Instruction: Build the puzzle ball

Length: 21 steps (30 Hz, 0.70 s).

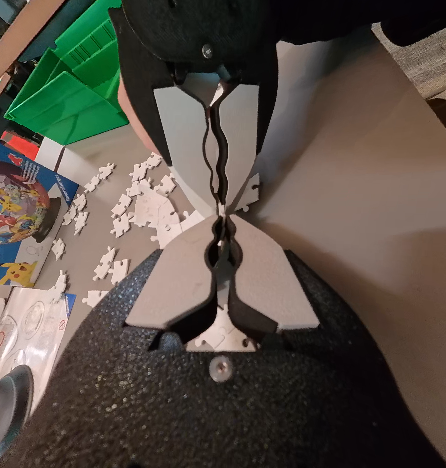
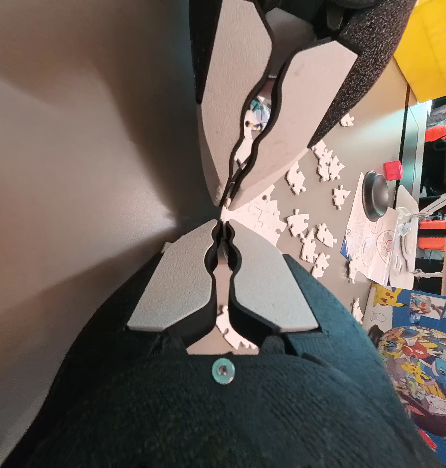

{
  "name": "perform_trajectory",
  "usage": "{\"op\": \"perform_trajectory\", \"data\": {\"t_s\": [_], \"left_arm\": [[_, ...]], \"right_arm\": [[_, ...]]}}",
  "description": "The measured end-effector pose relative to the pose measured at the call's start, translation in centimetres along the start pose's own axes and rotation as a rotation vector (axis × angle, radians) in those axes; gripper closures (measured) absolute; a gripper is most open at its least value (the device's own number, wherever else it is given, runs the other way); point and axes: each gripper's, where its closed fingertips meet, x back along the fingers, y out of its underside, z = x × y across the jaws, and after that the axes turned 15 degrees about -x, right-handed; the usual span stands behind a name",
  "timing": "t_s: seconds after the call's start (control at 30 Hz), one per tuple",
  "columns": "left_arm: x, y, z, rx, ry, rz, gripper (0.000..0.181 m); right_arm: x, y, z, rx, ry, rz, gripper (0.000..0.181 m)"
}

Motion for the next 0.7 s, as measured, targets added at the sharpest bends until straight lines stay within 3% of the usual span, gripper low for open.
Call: {"op": "perform_trajectory", "data": {"t_s": [0.47, 0.6, 0.7], "left_arm": [[0.02, -0.05, -0.32, -0.015, -0.027, -0.008, 0.175], [0.2, -0.08, -0.69, 0.006, -0.044, 0.002, 0.17], [0.3, -0.11, -0.81, 0.013, -0.047, 0.006, 0.168]], "right_arm": [[-0.26, -0.12, -0.11, -0.022, -0.008, 0.025, 0.178], [-0.2, -0.06, 0.01, -0.056, -0.009, 0.043, 0.157], [-0.1, 0.06, 0.22, -0.067, -0.001, 0.049, 0.155]]}}
